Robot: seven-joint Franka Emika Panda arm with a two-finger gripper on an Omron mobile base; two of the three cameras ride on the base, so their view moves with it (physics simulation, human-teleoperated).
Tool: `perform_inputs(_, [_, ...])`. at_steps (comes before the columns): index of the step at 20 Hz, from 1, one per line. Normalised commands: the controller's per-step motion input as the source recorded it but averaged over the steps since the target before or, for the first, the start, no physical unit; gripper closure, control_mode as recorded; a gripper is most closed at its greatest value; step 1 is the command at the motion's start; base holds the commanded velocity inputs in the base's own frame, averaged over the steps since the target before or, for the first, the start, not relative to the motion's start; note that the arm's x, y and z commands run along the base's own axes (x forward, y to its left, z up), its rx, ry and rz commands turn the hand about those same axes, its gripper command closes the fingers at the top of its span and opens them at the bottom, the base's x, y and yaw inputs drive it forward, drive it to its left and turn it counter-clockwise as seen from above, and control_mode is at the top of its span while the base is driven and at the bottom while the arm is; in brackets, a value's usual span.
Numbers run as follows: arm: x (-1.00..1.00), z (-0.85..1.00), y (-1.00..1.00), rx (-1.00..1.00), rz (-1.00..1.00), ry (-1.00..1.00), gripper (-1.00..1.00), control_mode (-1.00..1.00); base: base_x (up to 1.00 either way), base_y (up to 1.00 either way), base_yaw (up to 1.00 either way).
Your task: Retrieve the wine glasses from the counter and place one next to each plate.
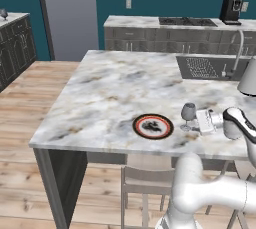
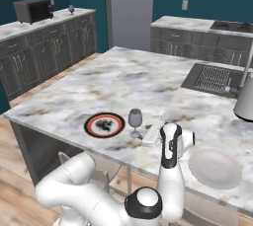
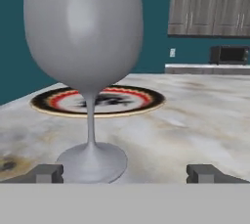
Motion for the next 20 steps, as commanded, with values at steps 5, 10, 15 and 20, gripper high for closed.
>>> perform_inputs(5, [-0.10,-0.10,-0.55,0.01,-0.19,0.00,-1.00,-1.00,0.00,0.00,0.00])
perform_inputs(10, [-0.87,0.90,-0.09,0.01,-0.21,-0.12,-1.00,-1.00,0.00,0.00,0.00])
perform_inputs(15, [-0.99,1.00,0.12,0.00,-0.16,-0.06,-1.00,-1.00,0.00,0.00,0.00])
perform_inputs(20, [-1.00,0.90,0.71,-0.07,-0.03,0.00,-1.00,-1.00,0.00,0.00,0.00])
